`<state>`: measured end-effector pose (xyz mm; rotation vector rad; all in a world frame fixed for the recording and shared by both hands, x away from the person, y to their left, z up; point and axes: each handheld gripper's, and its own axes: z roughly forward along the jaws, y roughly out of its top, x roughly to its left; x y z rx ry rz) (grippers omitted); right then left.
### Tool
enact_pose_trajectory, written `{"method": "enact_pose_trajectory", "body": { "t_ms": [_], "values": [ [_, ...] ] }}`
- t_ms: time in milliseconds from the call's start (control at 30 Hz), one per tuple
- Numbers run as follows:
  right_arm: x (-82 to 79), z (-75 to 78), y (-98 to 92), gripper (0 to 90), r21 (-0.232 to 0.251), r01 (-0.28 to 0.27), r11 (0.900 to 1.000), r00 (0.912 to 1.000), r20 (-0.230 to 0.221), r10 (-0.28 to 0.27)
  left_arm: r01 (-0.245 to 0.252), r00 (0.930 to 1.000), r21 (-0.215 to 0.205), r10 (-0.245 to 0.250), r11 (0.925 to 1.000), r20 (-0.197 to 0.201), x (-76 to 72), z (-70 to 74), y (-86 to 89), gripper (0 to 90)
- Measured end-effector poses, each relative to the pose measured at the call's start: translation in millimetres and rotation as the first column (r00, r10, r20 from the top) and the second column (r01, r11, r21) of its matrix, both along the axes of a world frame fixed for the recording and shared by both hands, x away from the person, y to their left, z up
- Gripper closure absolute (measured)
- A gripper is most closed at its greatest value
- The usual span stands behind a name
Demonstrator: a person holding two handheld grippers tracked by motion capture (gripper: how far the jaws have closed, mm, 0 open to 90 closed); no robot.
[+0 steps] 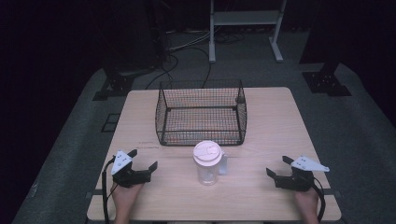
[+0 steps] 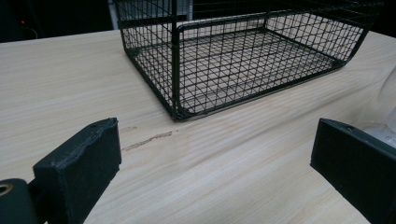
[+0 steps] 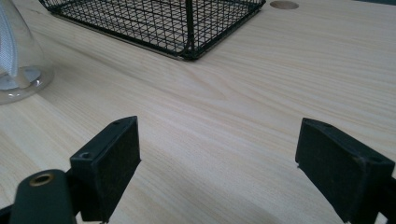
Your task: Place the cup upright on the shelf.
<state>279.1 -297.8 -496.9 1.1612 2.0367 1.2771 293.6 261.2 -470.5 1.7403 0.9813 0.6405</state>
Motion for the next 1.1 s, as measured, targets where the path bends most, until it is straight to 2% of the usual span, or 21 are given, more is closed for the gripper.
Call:
{"method": "enact_pose_trajectory", "body": {
  "t_ms": [367,633,800,900,1000,1033,1100],
  "values": [
    [-0.1,0.0,-0.2,12.9,0.002,0.004,1.0,1.0,0.001,-0.004,0.026,0.9997,0.007,-0.026,0.9996,-0.003,-0.2,-0.2,-6.3,0.9],
    [-0.3,0.1,-0.3,12.9,0.002,0.006,1.0,1.0,0.004,-0.006,0.066,0.9978,0.015,-0.066,0.9977,0.005,-2.2,1.4,-14.3,0.9],
    [-0.1,0.1,0.0,12.9,0.0,0.005,1.0,1.0,0.002,-0.005,0.085,0.9962,0.012,-0.085,0.9963,0.019,-4.8,2.7,-18.0,0.9],
    [0.0,0.1,0.0,12.9,-0.001,0.005,1.0,1.0,0.001,-0.005,0.114,0.9928,0.029,-0.115,0.993,0.031,-6.0,4.1,-21.9,0.9],
    [-0.1,0.1,0.0,12.9,-0.001,0.004,1.0,1.0,0.001,-0.004,0.122,0.9914,0.029,-0.124,0.9921,0.043,-7.1,6.0,-23.2,0.9],
    [-0.1,0.1,0.1,12.9,-0.002,0.004,1.0,1.0,0.001,-0.004,0.128,0.9908,0.004,-0.128,0.9918,0.044,-8.5,8.3,-23.8,0.9],
    [0.2,0.1,0.1,12.9,-0.001,0.01,1.0,1.0,-0.002,-0.01,0.132,0.9896,0.003,-0.132,0.9912,0.056,-10.5,10.3,-24.6,0.9]
  ]
}}
